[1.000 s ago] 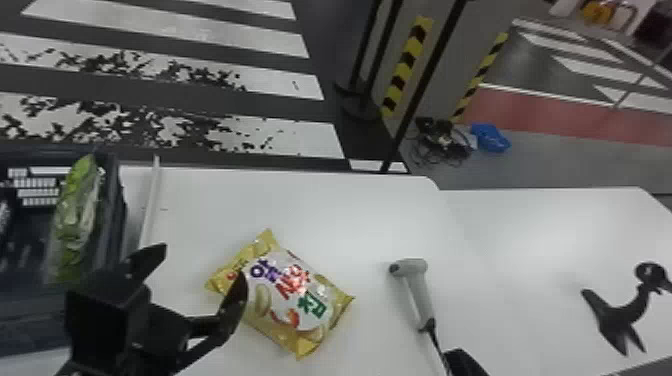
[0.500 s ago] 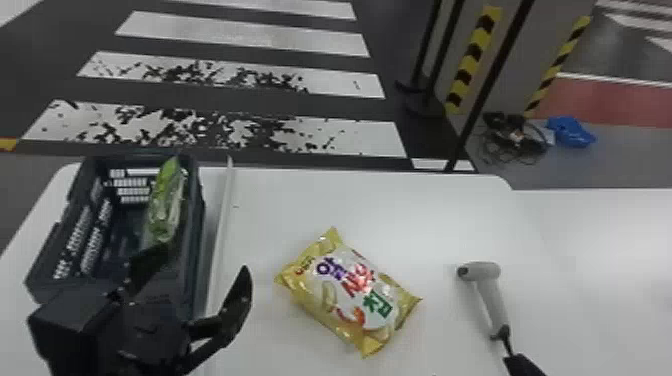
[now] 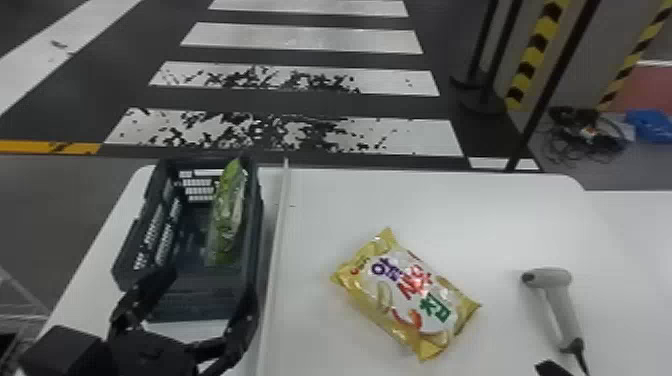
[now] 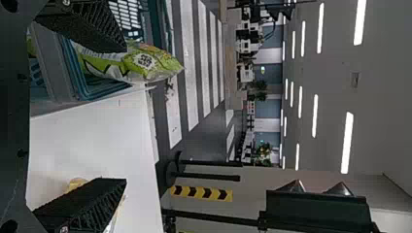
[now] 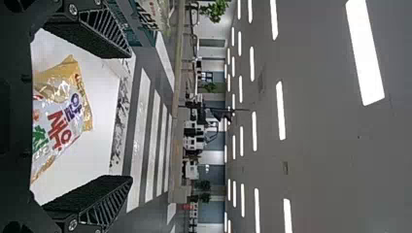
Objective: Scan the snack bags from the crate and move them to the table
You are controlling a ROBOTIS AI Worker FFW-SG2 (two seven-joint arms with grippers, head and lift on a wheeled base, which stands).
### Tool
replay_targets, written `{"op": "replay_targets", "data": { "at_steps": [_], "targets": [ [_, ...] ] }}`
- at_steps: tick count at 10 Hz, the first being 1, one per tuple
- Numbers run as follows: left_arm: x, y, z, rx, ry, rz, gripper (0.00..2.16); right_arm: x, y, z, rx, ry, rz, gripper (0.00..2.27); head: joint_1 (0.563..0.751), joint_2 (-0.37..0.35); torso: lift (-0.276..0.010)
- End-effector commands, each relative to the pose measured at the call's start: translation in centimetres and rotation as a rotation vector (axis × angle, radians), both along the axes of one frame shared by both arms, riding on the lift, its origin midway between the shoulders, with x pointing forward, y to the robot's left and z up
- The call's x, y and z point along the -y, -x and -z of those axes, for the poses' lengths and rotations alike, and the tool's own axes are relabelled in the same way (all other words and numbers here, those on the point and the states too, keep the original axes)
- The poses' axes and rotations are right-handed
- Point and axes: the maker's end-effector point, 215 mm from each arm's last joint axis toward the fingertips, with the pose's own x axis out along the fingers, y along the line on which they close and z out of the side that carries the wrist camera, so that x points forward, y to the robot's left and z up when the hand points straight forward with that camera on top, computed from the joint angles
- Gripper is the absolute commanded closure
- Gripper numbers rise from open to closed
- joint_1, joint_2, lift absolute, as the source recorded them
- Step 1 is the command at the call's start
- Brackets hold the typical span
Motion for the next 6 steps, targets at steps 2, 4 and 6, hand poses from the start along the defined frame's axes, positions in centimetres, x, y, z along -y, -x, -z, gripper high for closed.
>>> {"op": "replay_targets", "data": {
  "at_steps": [2, 4, 6],
  "targets": [
    [-3.3, 1.1, 0.0, 0.001, 0.013, -0.047, 0.04, -0.8, -1.6, 3.2, -0.088, 0.055, -0.033, 0.10, 0.695, 0.054, -0.095],
    [-5.1, 1.5, 1.4, -0.032, 0.033, -0.069, 0.04, -2.5, -3.1, 6.6, -0.185, 0.130, -0.120, 0.08, 0.695, 0.103, -0.095],
    [-6.0, 1.6, 2.0, -0.046, 0.068, -0.072, 0.04, -3.5, -4.3, 9.0, -0.239, 0.228, -0.166, 0.08, 0.695, 0.173, -0.095]
  ]
}}
